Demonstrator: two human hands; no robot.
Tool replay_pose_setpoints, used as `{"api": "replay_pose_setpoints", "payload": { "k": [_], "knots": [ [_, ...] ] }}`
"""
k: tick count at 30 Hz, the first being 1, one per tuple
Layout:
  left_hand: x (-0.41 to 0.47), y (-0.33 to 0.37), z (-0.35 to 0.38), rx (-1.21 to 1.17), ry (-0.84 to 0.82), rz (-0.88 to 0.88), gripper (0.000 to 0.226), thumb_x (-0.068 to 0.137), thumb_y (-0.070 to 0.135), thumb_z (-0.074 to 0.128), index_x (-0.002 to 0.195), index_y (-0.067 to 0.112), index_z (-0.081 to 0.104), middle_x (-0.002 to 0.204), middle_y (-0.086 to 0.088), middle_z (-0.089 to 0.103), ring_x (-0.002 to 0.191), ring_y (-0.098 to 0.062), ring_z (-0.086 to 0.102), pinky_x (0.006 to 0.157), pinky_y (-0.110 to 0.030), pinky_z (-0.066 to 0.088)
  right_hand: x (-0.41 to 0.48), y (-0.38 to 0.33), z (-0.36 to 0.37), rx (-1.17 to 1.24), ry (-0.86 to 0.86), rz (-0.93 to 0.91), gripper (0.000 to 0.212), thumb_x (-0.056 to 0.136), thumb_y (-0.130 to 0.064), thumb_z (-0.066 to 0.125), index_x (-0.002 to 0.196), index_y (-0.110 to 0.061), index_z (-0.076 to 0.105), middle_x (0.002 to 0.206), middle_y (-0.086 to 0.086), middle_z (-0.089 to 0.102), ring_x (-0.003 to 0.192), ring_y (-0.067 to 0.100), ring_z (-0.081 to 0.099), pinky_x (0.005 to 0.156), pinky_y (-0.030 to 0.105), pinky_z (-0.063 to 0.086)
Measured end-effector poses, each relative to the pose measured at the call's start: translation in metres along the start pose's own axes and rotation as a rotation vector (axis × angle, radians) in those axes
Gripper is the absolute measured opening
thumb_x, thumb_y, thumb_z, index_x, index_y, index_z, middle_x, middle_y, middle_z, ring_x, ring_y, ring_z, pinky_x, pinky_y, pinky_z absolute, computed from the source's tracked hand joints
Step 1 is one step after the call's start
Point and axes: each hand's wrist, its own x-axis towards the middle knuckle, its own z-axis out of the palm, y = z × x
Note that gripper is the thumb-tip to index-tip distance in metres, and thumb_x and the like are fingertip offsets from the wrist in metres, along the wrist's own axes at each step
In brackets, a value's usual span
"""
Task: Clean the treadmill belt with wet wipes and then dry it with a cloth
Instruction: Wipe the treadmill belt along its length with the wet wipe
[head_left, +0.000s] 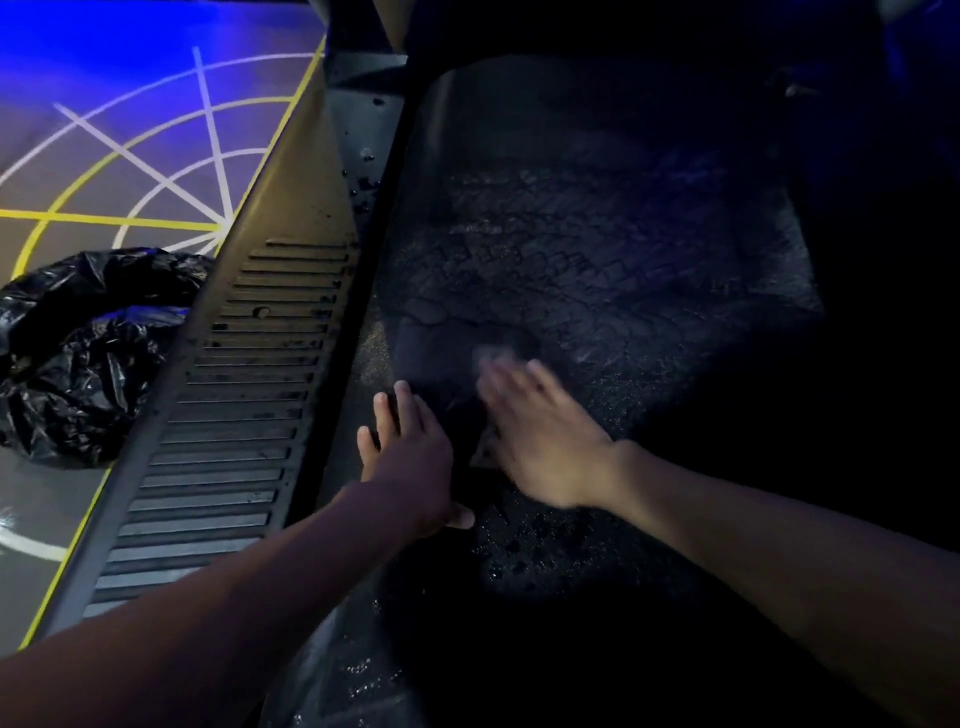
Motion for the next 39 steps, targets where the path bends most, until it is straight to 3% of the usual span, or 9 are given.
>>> {"api": "replay_pose_setpoints", "payload": {
  "k": [2,5,11,15,19,23,29,33,39],
  "knots": [
    [0.001,0.006,-0.002,0.018,-0.012,0.008,0.138,0.070,0.042,0.084,0.150,0.014,-0.026,0.149,-0.029,-0.035,0.140,-0.049,-0.025,0.115,-0.064,0.005,-0.010,0.002,-0.001,-0.027,-0.024,-0.134,0.067,0.104,-0.045,0.009,0.155,-0.006,-0.006,0.162,0.010,-0.017,0.149,0.023,-0.022,0.122,0.047,-0.008],
    [0.002,0.012,-0.005,0.058,-0.052,0.003,0.136,0.073,0.037,0.082,0.146,0.029,-0.032,0.145,-0.034,-0.038,0.137,-0.053,-0.026,0.112,-0.068,0.006,-0.007,0.026,-0.009,-0.001,0.013,0.141,0.074,0.095,-0.048,-0.008,0.156,-0.005,-0.007,0.164,0.013,-0.015,0.150,0.024,-0.020,0.123,0.047,-0.007],
    [0.003,0.019,-0.007,0.076,-0.070,-0.021,0.138,0.073,0.034,0.083,0.146,0.026,-0.033,0.143,-0.037,-0.037,0.137,-0.056,-0.025,0.111,-0.070,0.008,-0.025,0.002,-0.001,-0.017,0.018,-0.078,0.070,0.105,-0.048,0.014,0.155,-0.002,-0.001,0.163,0.017,-0.013,0.150,0.027,-0.021,0.122,0.046,-0.010],
    [0.002,0.017,-0.007,0.078,-0.059,-0.008,0.137,0.073,0.034,0.083,0.146,0.026,-0.033,0.144,-0.036,-0.036,0.138,-0.053,-0.027,0.112,-0.069,0.007,-0.020,0.015,-0.004,0.004,-0.021,0.152,0.071,0.105,-0.048,0.009,0.154,-0.001,-0.010,0.160,0.019,-0.023,0.147,0.028,-0.029,0.121,0.047,-0.013],
    [0.000,0.015,-0.007,0.080,-0.053,0.020,0.137,0.073,0.036,0.083,0.147,0.025,-0.032,0.144,-0.034,-0.038,0.138,-0.047,-0.031,0.111,-0.070,0.007,-0.034,0.007,0.004,-0.023,-0.003,-0.109,0.072,0.104,-0.050,0.011,0.155,-0.001,-0.001,0.163,0.017,-0.013,0.149,0.028,-0.023,0.122,0.046,-0.009],
    [0.001,0.014,-0.008,0.116,-0.052,0.079,0.136,0.073,0.035,0.083,0.147,0.018,-0.030,0.149,-0.014,-0.043,0.140,-0.045,-0.030,0.109,-0.072,0.007,-0.028,0.033,-0.001,0.025,0.015,0.233,0.073,0.097,-0.047,-0.008,0.155,-0.002,-0.009,0.161,0.017,-0.019,0.149,0.029,-0.023,0.123,0.047,-0.008],
    [0.007,0.013,-0.009,0.189,-0.015,0.167,0.141,0.068,0.041,0.085,0.148,0.004,-0.025,0.151,-0.025,-0.034,0.144,-0.035,-0.026,0.120,-0.039,0.001,-0.042,0.023,0.009,0.052,0.013,-0.064,0.070,0.102,-0.050,0.006,0.154,-0.004,-0.002,0.163,0.013,-0.012,0.150,0.024,-0.020,0.123,0.046,-0.007],
    [0.010,0.017,-0.014,0.162,-0.081,0.167,0.147,0.064,0.045,0.087,0.146,0.007,-0.030,0.147,-0.029,-0.038,0.141,-0.040,-0.028,0.122,-0.043,0.003,-0.035,0.039,0.006,0.100,0.064,0.236,0.072,0.097,-0.048,-0.006,0.154,-0.003,-0.007,0.162,0.016,-0.015,0.150,0.028,-0.019,0.123,0.048,-0.003],
    [0.011,0.039,-0.011,0.133,-0.095,0.089,0.148,0.063,0.064,0.079,0.146,0.013,-0.033,0.142,-0.037,-0.038,0.137,-0.049,-0.030,0.119,-0.054,-0.003,-0.055,0.053,0.014,0.008,0.066,0.006,0.068,0.104,-0.050,0.018,0.156,-0.007,0.008,0.165,0.011,0.000,0.153,0.022,-0.009,0.122,0.044,-0.002]
  ]
}}
